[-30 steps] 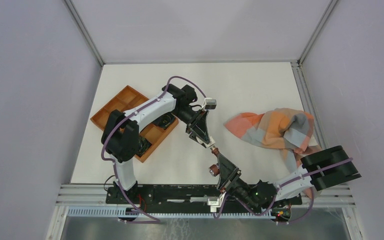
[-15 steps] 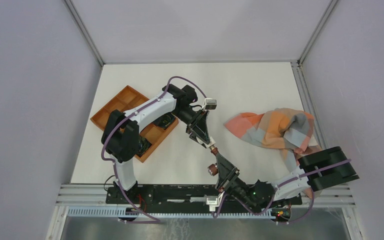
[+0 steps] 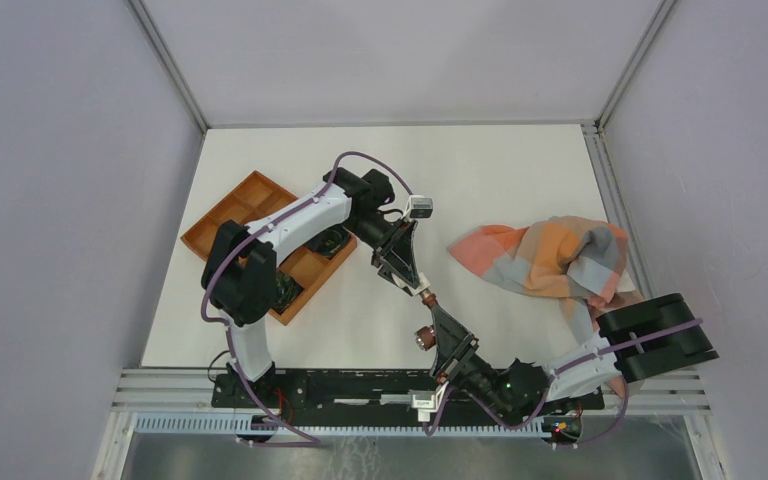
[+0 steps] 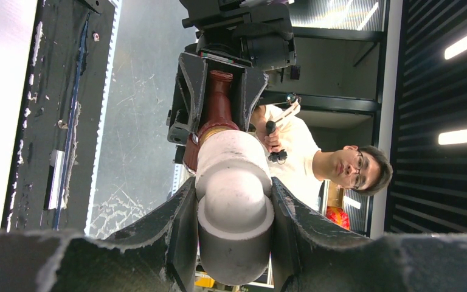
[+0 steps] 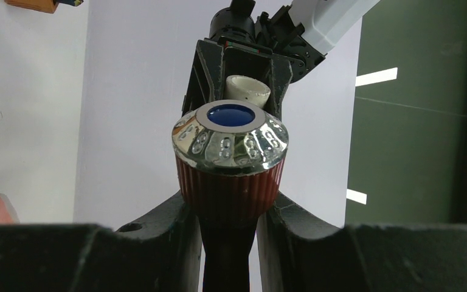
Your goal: Install the water faucets
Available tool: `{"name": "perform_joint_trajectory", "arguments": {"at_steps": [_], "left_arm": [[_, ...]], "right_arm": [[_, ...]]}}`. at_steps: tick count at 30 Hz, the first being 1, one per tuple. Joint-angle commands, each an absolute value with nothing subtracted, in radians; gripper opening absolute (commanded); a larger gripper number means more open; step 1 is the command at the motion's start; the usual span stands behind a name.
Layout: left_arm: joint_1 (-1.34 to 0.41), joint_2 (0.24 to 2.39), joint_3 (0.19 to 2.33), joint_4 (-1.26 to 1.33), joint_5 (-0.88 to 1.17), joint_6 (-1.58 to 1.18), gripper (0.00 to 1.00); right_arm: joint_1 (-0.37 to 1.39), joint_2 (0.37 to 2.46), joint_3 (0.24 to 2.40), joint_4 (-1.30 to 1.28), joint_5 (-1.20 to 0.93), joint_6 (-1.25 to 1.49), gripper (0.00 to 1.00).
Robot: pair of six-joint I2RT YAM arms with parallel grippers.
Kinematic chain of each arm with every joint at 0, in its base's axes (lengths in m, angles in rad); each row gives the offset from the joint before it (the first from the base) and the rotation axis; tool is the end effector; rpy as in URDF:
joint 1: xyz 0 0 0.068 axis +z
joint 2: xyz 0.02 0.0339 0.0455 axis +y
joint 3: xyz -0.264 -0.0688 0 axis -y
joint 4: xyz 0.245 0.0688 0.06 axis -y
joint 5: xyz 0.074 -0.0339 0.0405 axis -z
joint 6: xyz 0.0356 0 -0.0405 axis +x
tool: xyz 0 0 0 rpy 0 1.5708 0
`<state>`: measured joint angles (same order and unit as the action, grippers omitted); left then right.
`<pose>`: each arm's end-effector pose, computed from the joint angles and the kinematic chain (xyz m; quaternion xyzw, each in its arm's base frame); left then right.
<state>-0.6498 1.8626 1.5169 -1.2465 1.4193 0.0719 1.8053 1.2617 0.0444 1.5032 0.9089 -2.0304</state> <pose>0.2535 -0.2368 0.2604 -0.2613 -0.7122 0.6222 0.1934 -0.0128 0.1746 0.1829 -0.6258 0.1474 -0.3421 0.6853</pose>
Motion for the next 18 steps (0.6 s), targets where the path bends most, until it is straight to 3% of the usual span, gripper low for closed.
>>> {"name": "perform_joint_trajectory", "arguments": {"at_steps": [1, 18], "left_arm": [[-0.675, 1.822, 1.523, -1.255, 1.457, 0.079, 0.02], [-0.676, 1.830, 1.525, -1.258, 1.453, 0.084, 0.02]], "right_arm": [[1.796, 1.264, 0.083, 1.832, 0.878, -2.078, 0.00], [1.806, 1.289, 0.096, 1.901, 0.869, -2.125, 0.00]]}}
